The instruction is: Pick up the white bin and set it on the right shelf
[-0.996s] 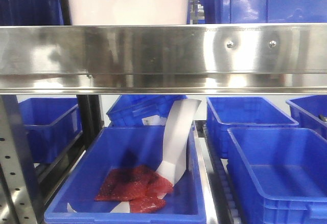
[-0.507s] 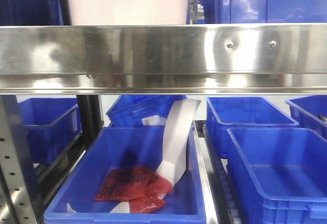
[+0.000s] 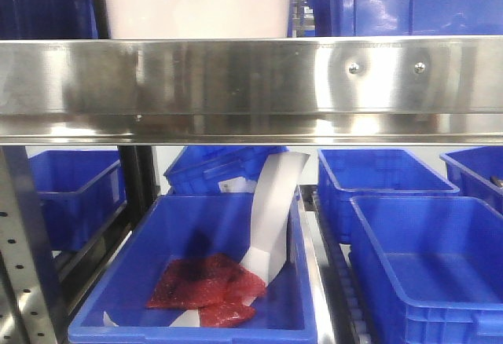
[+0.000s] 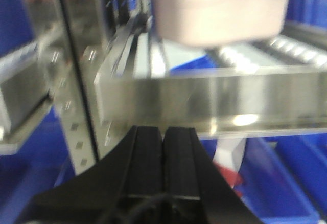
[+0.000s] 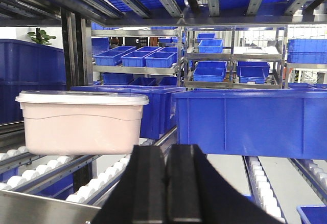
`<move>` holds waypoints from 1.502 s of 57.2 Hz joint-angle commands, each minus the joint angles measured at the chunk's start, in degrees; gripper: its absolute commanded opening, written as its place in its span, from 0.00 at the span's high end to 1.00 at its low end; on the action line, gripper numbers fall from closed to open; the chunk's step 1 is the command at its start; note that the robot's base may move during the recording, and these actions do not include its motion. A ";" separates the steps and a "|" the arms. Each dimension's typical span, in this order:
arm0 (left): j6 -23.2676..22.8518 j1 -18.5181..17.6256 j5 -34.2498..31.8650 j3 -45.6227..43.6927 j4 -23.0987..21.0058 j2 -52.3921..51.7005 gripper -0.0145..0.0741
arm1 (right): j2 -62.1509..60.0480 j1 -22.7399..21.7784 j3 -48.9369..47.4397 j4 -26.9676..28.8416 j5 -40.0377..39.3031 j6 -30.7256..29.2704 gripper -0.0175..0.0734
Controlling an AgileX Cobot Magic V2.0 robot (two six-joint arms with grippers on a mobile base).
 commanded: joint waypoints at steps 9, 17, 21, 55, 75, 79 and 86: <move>-6.38 -0.36 -22.66 13.64 5.16 -4.83 0.97 | 0.62 -0.32 -1.59 0.68 -3.05 -0.07 0.73; -6.38 -0.36 -24.67 17.29 5.28 -4.84 0.97 | 0.62 -0.32 -1.59 0.68 -2.98 -0.07 0.73; -6.38 -0.36 -24.22 17.29 5.28 -4.84 0.97 | 0.62 -0.32 -1.59 0.68 -2.73 -0.07 0.73; -6.38 -0.36 -24.54 17.29 5.28 -4.84 0.97 | 0.62 -0.32 -1.59 0.68 -2.73 -0.07 0.73; -6.38 -0.36 -24.54 17.29 5.28 -4.84 0.97 | 0.62 -0.32 -1.59 0.68 -2.80 -0.07 0.73; -6.38 -0.36 -24.54 17.29 5.28 -4.84 0.97 | 0.62 -0.32 -1.32 0.68 -2.95 -0.07 0.73; -6.38 -0.36 -24.54 17.29 5.28 -4.84 0.97 | 0.62 -0.32 0.14 -3.29 -2.58 0.20 0.73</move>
